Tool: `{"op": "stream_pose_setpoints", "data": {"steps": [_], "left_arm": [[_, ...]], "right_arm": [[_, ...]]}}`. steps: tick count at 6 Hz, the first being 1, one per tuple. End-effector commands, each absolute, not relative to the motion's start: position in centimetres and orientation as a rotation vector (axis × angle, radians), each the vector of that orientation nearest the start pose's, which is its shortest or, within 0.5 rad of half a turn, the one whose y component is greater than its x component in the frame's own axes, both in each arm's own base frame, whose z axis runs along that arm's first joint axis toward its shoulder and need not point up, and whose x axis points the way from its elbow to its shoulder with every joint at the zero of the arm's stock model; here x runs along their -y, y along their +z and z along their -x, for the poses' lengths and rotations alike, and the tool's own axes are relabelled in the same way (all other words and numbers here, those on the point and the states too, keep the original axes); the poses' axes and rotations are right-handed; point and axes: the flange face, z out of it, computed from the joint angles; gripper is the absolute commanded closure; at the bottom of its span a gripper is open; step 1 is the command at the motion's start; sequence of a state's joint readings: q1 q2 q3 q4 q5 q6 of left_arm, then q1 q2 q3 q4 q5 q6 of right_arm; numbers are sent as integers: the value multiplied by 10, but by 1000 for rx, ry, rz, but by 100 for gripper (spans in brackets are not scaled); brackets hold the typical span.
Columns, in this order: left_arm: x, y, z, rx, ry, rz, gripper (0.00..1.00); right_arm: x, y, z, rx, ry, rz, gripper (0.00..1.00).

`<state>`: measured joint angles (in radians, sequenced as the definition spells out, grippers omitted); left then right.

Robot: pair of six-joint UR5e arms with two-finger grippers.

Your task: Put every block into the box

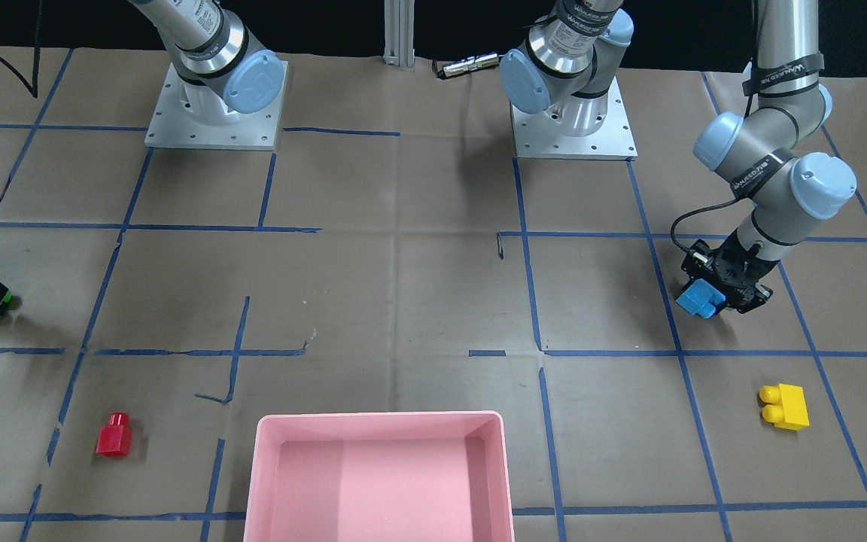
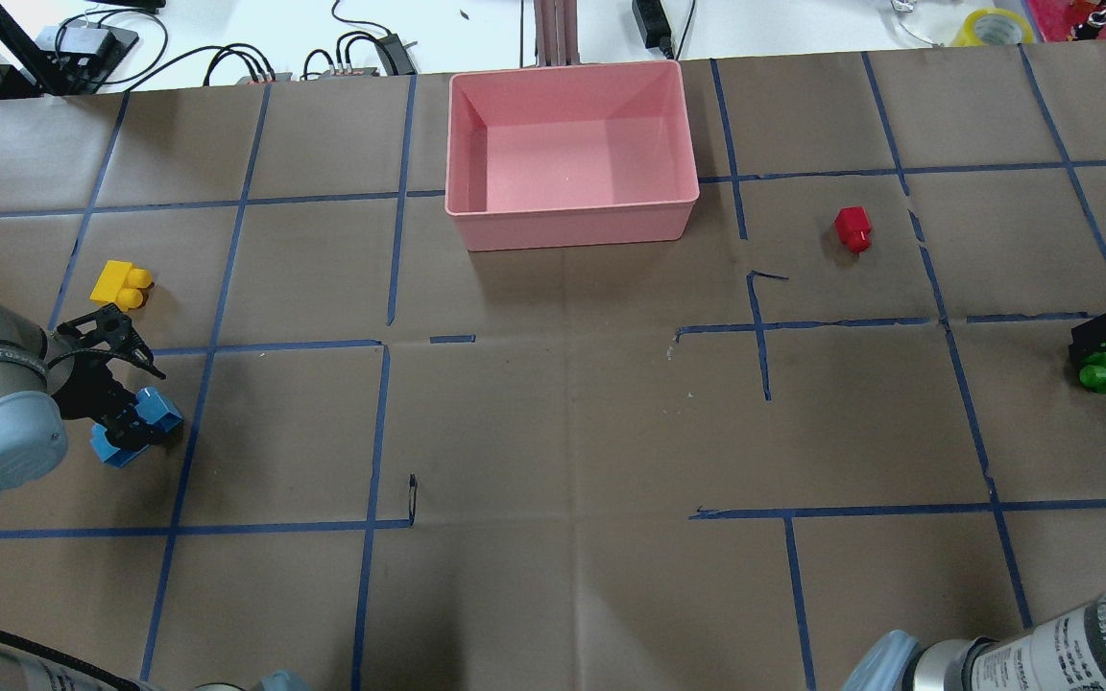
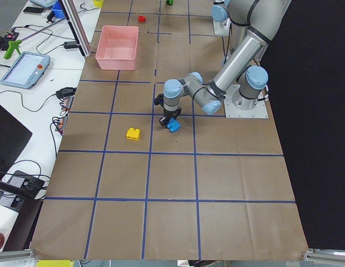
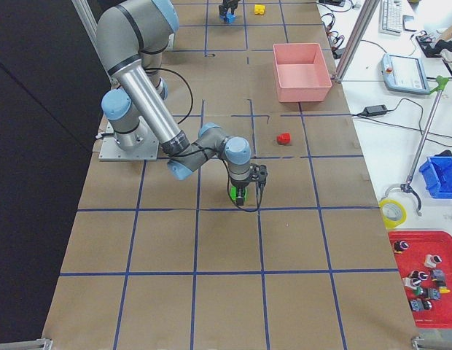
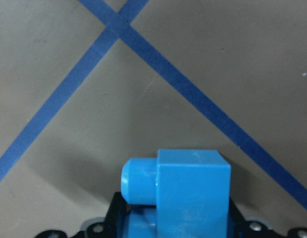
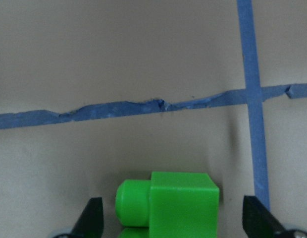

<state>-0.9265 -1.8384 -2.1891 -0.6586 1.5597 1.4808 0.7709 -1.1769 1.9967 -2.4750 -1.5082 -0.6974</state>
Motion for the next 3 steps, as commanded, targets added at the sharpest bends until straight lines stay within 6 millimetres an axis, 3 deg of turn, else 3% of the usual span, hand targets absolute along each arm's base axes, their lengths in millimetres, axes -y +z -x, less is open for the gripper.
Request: {"op": "stream_pose_setpoints", "data": {"steps": [1, 3], "left_arm": [[460, 189, -178, -2826, -56, -1232, 95], [502, 260, -206, -2820, -109, -1135, 97]], "right_arm": [[472, 175, 287, -3141, -154, -160, 12], [469, 175, 288, -3164, -107, -169, 41]]}}
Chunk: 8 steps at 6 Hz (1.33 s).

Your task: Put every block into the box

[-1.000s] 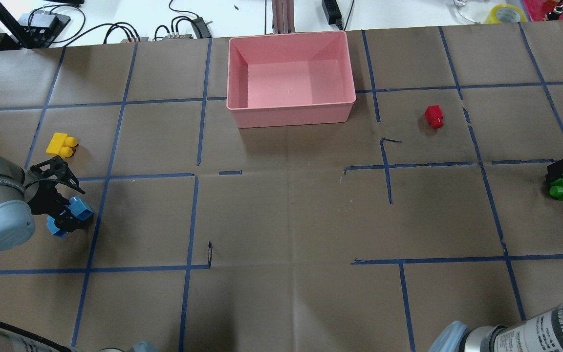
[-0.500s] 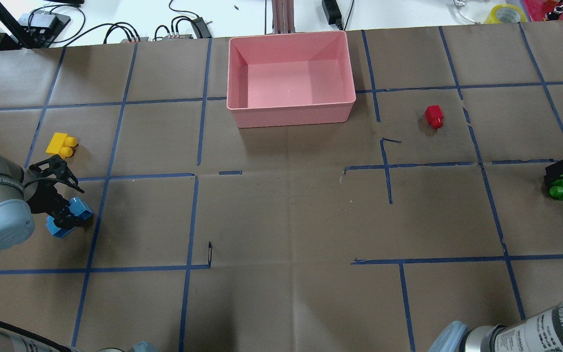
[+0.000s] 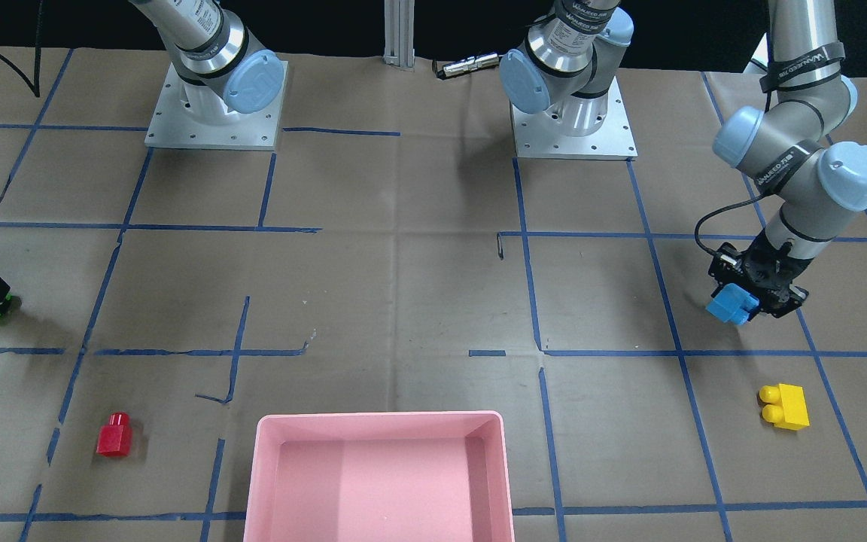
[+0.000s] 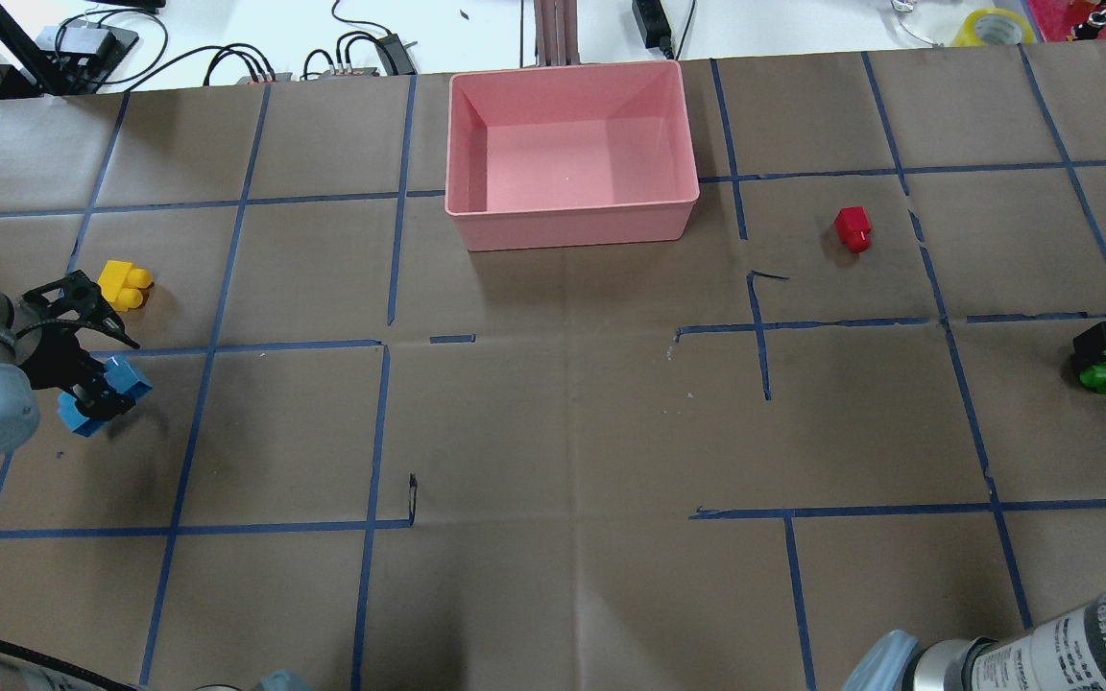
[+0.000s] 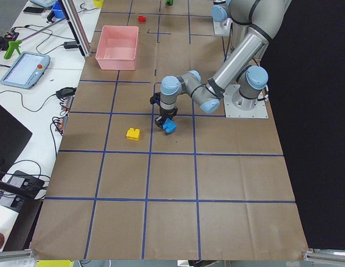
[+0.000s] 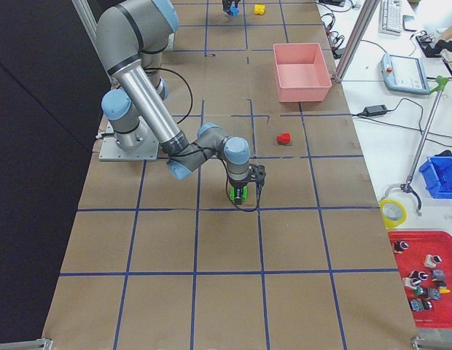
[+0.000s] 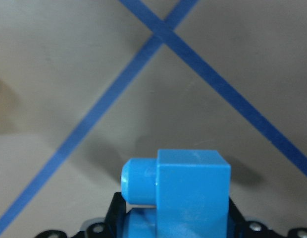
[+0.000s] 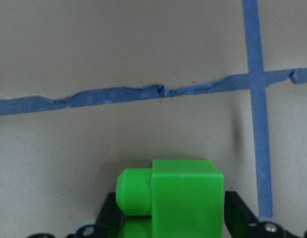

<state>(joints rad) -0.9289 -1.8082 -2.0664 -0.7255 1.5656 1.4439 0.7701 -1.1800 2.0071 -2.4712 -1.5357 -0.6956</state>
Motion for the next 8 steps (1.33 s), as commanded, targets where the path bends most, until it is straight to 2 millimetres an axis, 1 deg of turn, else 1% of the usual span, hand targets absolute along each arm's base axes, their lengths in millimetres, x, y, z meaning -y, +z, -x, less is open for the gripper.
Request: {"op": "stream_pose_setpoints", "data": {"steps": [1, 2, 3, 4, 5, 6, 7, 8], "left_arm": [[535, 309, -204, -2888, -107, -1038, 97], [578, 353, -170, -2935, -127, -925, 98], [623, 377, -123, -2950, -165, -858, 98], [668, 389, -75, -2989, -231, -678, 98], [705, 406, -13, -3077, -287, -483, 98], [731, 420, 51, -3186, -290, -271, 98], [751, 427, 121, -3227, -317, -123, 98], [759, 413, 202, -3256, -304, -34, 98]], "right_arm": [[469, 177, 288, -3169, -100, -172, 57], [468, 180, 288, -3172, -102, -174, 67], [467, 188, 286, -3157, -75, -174, 73], [465, 206, 284, -3147, -57, -176, 89], [471, 242, 286, -3173, -113, -162, 95], [486, 301, 287, -3231, -279, -121, 96], [511, 339, 274, -3273, -384, 16, 96], [534, 368, 257, -3296, -465, 127, 96]]}}
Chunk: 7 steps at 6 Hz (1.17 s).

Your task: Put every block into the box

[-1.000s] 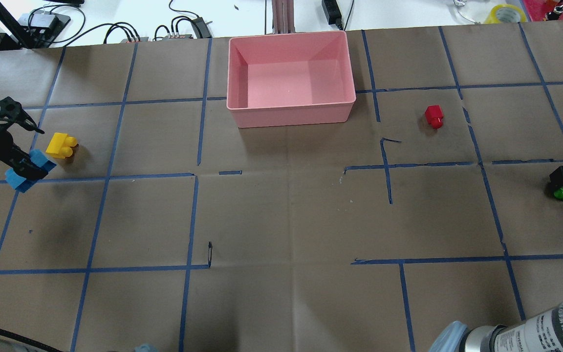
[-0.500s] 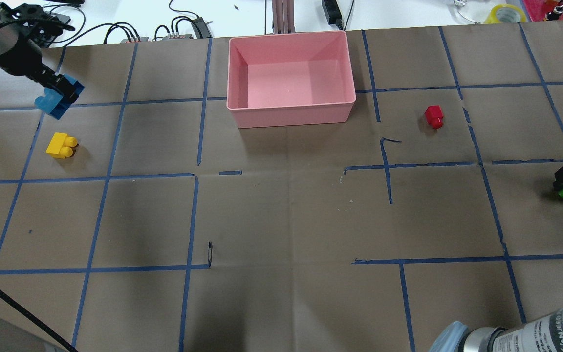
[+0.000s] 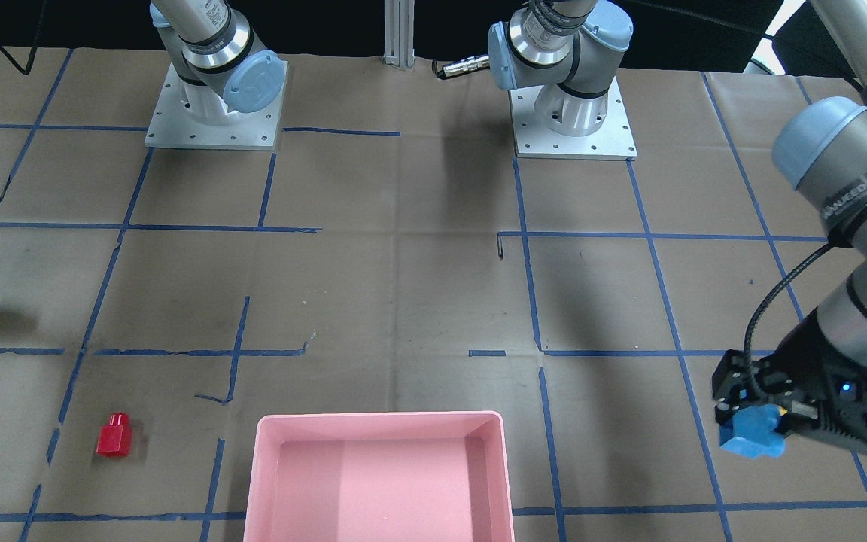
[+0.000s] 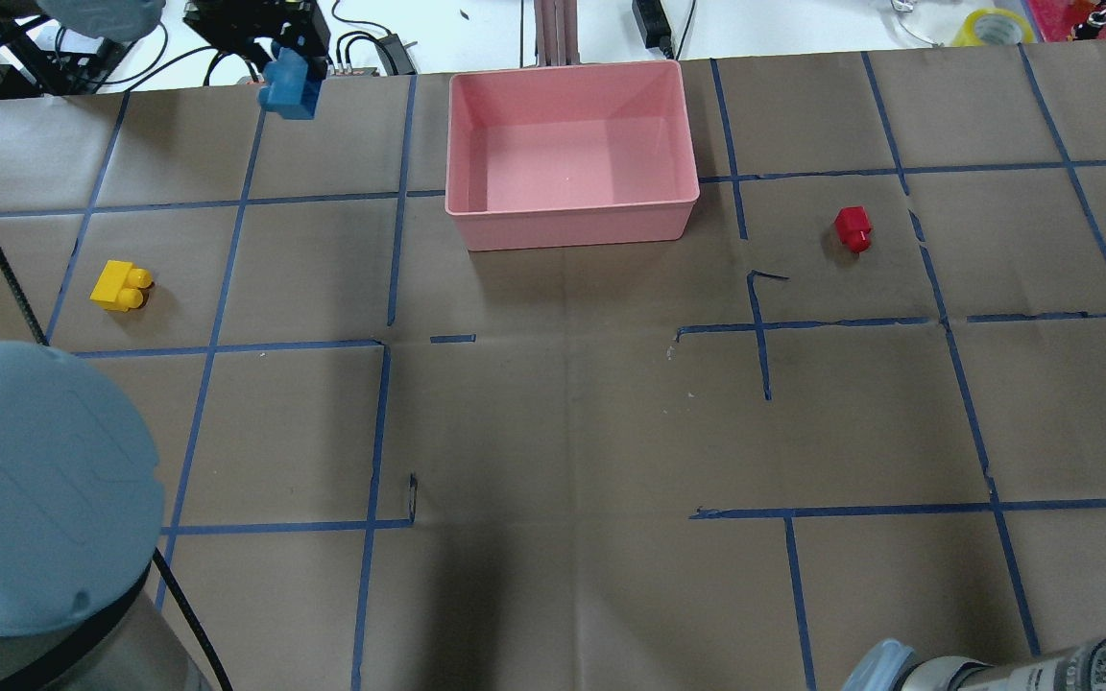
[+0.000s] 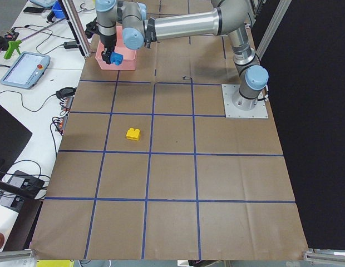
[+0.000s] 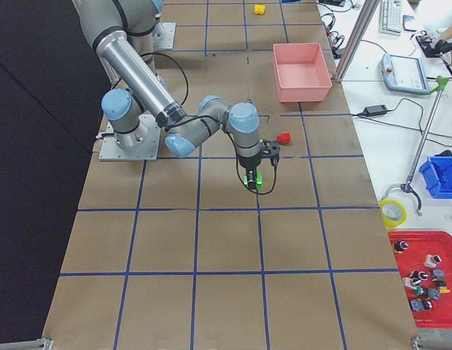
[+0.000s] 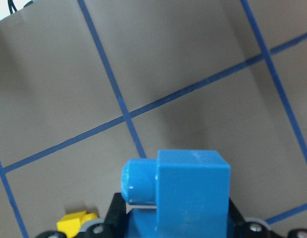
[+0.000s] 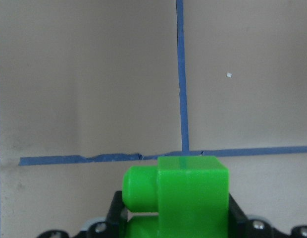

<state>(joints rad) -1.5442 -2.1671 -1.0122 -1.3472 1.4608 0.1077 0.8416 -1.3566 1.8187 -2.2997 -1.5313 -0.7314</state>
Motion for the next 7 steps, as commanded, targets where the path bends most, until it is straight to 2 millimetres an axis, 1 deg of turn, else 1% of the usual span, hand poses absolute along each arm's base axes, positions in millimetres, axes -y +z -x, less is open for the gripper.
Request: {"op": "stream_pose_setpoints", "data": {"steps": [1, 2, 3, 4, 5, 6, 7], "left_arm": [[759, 386, 263, -3278, -265, 44, 98], [761, 364, 293, -3278, -232, 72, 98], [769, 331, 299, -3270, -238, 71, 97], [769, 303, 308, -3233, -200, 82, 92], [767, 300, 311, -3184, -209, 71, 59], [767, 302, 311, -3184, -214, 74, 5], [767, 318, 309, -3184, -256, 76, 1]], "right_arm": [[549, 383, 237, -3299, -517, 187, 96], [574, 409, 188, -3287, -610, 292, 96], [594, 433, 142, -3264, -696, 303, 96], [605, 445, 94, -3230, -746, 313, 96], [609, 459, 37, -3177, -804, 238, 95], [611, 465, -19, -3120, -828, 162, 95], [608, 464, -64, -3074, -822, 98, 95]]}}
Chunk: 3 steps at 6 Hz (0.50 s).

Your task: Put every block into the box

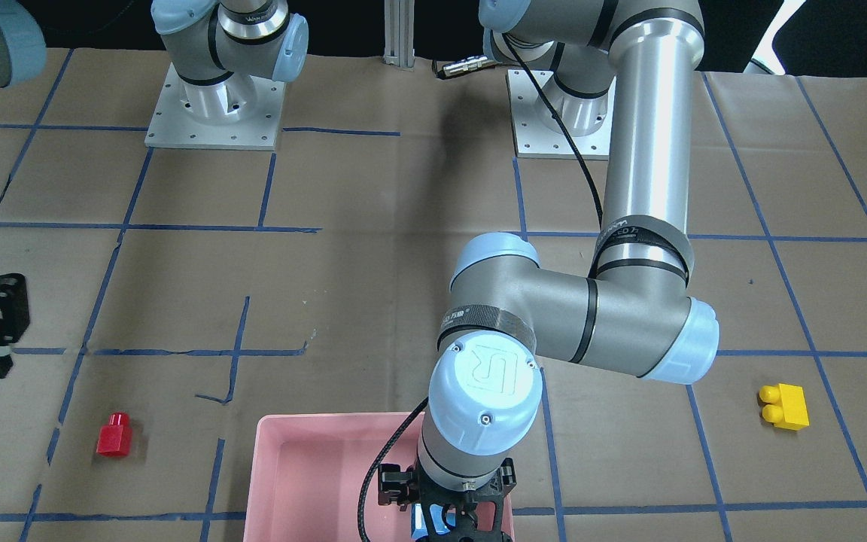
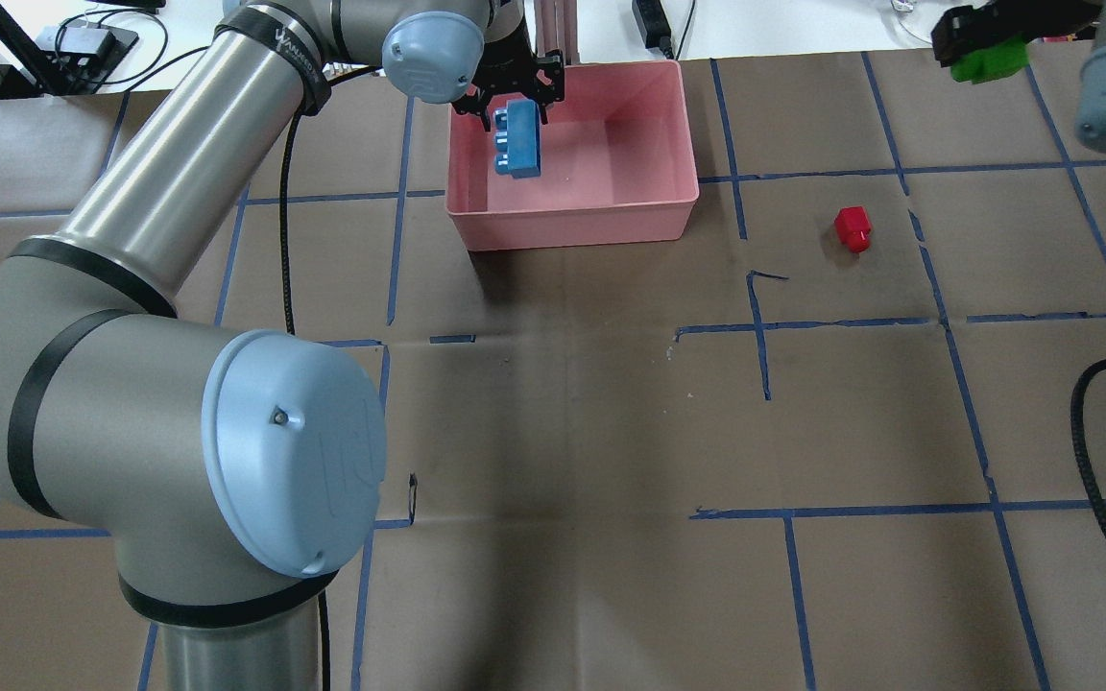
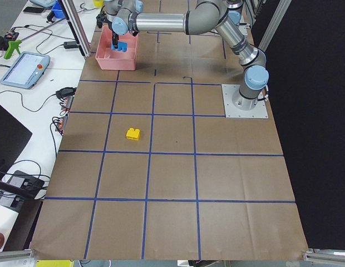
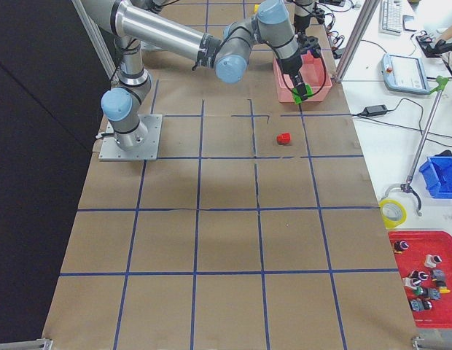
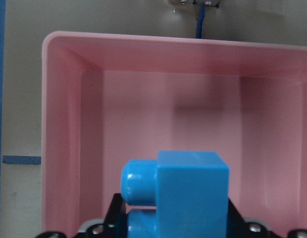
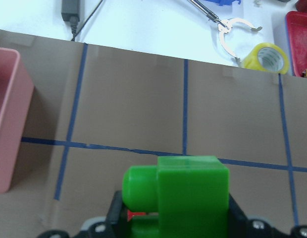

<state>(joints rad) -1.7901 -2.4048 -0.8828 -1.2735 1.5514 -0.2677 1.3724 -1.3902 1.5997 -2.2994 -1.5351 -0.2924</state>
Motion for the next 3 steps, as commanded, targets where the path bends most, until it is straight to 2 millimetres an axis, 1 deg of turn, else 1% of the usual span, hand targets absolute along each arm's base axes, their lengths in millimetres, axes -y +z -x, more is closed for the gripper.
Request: {"op": "stream_pose_setpoints", "data": {"steps": [1, 2, 3], "left_arm": [[765, 343, 303, -3186, -297, 78, 0], [769, 384, 249, -3180, -333, 143, 0], [770, 413, 184, -3176, -320, 155, 0]], "right_arm": [[603, 461, -105, -3031, -803, 35, 95], [597, 452, -146, -2989, -766, -24, 95], [592, 442, -183, -2947, -725, -103, 96]]}}
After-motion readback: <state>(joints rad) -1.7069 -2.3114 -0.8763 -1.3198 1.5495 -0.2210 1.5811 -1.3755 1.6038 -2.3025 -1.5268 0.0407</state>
